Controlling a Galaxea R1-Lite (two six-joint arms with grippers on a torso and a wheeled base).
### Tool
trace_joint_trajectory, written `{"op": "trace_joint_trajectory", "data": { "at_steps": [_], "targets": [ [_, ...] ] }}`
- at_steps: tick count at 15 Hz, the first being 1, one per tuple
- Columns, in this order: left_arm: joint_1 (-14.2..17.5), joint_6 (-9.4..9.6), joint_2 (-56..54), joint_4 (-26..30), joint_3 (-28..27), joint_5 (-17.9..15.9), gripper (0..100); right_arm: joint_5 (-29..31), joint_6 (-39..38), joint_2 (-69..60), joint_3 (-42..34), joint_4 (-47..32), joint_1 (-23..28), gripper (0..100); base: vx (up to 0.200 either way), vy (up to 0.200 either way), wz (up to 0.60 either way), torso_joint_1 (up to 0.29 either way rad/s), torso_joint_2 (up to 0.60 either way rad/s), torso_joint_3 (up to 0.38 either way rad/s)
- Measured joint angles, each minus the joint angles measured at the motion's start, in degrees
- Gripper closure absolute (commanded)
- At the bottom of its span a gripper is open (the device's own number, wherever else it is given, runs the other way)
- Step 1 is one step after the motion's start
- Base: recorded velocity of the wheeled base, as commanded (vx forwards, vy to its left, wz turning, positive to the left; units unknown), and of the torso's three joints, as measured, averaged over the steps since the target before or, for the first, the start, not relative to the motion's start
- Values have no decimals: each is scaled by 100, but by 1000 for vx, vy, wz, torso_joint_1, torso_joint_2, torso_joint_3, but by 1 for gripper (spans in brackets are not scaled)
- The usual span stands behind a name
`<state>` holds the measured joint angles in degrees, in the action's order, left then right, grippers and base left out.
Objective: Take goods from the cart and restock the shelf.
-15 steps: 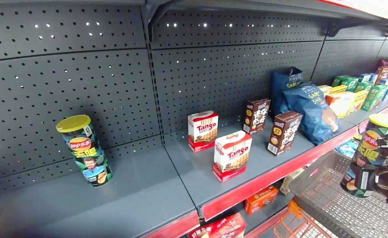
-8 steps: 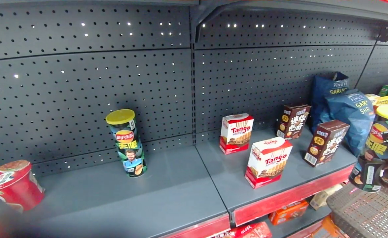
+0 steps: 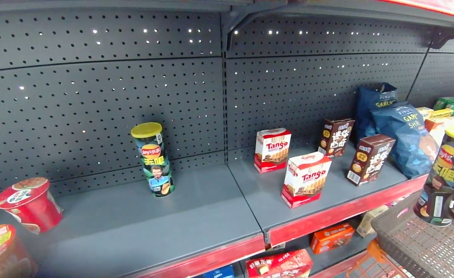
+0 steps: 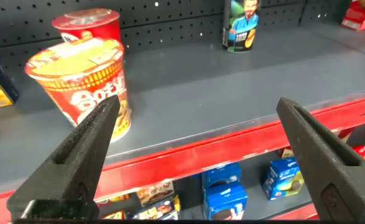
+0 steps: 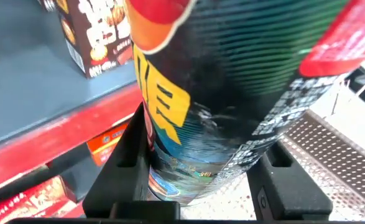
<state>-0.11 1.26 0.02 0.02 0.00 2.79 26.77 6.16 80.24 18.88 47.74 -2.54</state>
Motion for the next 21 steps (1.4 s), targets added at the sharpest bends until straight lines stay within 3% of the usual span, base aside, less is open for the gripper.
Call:
{"op": "trace_joint_trajectory", "data": {
  "at_steps": [8, 13, 21],
  "targets": [
    [0, -6, 0, 0, 0, 2, 0, 90, 16, -778, -539, -48, 23, 100, 0, 0, 0, 0, 0, 0],
    [1, -9, 0, -7, 0, -1, 0, 68, 71, -1696, -1106, -182, 144, 100, 0, 0, 360, 1, 1, 1],
    [1, -2, 0, -2, 0, -6, 0, -48, 154, -2999, -1197, -1437, 94, 100, 0, 0, 0, 0, 0, 0]
  ]
}}
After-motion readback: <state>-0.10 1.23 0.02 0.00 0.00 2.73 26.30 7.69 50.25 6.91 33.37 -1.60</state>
